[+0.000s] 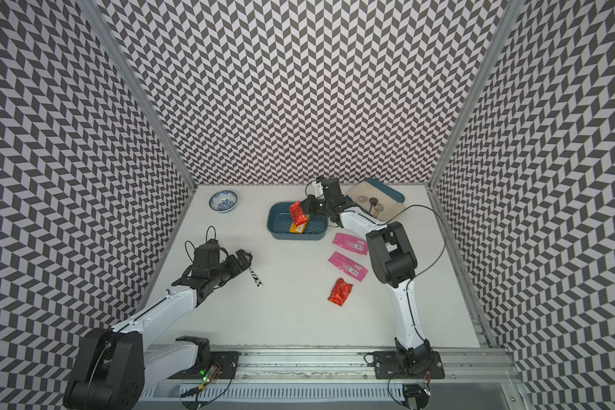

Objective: Put the tea bags into the storage box
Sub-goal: Place the tea bag in the storage box.

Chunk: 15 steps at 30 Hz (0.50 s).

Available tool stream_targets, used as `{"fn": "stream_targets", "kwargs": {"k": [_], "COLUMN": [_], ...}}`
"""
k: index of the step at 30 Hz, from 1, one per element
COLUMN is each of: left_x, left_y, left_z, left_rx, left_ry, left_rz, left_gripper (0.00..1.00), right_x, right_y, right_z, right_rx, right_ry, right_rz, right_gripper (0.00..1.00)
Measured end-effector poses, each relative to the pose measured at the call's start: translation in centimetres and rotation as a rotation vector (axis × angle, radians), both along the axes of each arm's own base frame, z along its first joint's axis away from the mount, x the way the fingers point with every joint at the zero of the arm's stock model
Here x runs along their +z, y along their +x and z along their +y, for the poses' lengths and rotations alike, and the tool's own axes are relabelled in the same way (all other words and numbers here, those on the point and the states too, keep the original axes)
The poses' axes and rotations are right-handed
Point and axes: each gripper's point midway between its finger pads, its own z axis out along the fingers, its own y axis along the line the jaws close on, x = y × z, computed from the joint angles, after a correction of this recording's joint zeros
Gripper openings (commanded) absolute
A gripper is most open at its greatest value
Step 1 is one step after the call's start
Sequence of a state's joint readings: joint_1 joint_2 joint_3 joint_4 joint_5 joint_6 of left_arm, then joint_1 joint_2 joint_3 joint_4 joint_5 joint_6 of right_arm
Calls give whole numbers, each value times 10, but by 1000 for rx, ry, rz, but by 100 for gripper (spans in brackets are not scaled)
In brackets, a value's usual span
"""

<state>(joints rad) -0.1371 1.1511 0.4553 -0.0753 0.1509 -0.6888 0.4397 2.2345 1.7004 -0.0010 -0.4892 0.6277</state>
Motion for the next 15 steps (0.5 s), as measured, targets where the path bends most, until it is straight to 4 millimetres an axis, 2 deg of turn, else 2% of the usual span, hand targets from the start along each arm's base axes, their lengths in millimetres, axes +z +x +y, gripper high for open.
{"fn": "stream_targets", "kwargs": {"k": [2, 3, 6, 9, 13, 15], "left_x": [-1, -2, -5, -3, 8, 14], "left_y": [0, 1, 1, 5, 11, 15], "left_z": [0, 0, 0, -1, -2, -3], "left_rx": [-2, -2, -4, -5, -9, -19], "left_ry": [2, 3, 7, 7, 7, 9], "left_rz": [4, 7, 19, 18, -5, -19], "left_gripper": [97, 97, 97, 97, 97, 97], "right_x": [-11, -15, -20, -18, -11, 3], "right_y": [-1, -2, -6, -6, -12, -22], "right_z": [3, 5, 8, 11, 2, -8], "right_rx": [-1, 1, 5, 12, 2, -7], "right_ry": [-6, -7, -6, -13, -58, -87], "right_rz": [19, 25, 38, 22, 0, -17], "right_gripper": [0, 4, 33, 50, 52, 53]}}
